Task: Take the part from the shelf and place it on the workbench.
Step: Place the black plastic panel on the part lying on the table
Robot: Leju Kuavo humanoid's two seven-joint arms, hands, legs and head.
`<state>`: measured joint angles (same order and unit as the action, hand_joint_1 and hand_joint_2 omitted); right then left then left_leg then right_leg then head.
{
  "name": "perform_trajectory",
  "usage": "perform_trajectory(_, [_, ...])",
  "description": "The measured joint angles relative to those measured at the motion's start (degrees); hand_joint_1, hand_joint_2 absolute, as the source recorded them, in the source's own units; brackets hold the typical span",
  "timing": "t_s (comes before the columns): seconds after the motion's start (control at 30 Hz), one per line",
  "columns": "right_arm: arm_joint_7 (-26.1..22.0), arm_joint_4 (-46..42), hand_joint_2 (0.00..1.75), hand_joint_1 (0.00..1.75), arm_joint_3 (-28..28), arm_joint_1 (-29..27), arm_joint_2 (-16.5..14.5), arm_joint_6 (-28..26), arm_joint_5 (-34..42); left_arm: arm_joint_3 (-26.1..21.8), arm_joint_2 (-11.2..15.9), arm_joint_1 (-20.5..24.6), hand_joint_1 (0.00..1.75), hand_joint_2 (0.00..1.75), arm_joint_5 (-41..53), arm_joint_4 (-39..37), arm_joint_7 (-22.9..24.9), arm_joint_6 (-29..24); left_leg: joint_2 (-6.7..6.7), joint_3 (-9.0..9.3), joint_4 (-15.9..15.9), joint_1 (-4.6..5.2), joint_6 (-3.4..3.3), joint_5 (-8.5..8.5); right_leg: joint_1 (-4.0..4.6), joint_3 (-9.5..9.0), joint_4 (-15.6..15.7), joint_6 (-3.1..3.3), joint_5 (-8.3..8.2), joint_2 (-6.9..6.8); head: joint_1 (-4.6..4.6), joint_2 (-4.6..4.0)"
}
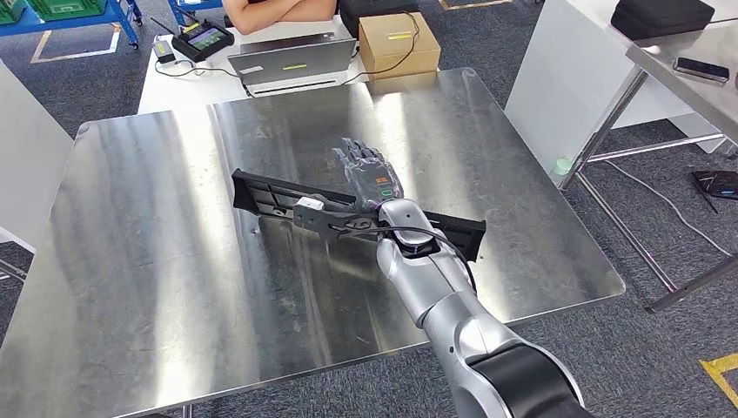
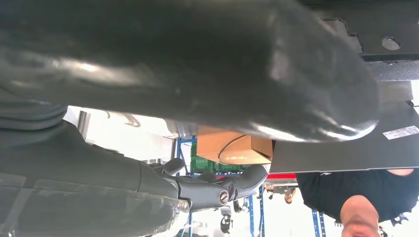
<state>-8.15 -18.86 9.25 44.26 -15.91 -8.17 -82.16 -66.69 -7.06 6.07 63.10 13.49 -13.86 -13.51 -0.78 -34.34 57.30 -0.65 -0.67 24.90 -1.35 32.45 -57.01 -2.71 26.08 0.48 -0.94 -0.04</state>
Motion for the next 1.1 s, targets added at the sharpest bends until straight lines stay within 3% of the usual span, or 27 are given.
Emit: perform_trajectory(1.1, [0.0, 0.0, 0.0, 0.0, 0.0, 0.0, 0.0, 0.08, 0.12, 0.0, 0.0, 0.01, 0.0, 0.0, 0.01, 0.0, -0.01, -0.04, 0.0, 0.03, 0.01, 0.0, 0.0, 0.0, 0.0, 0.05, 0.01, 0.0, 0.0, 0.0, 0.01, 0.0])
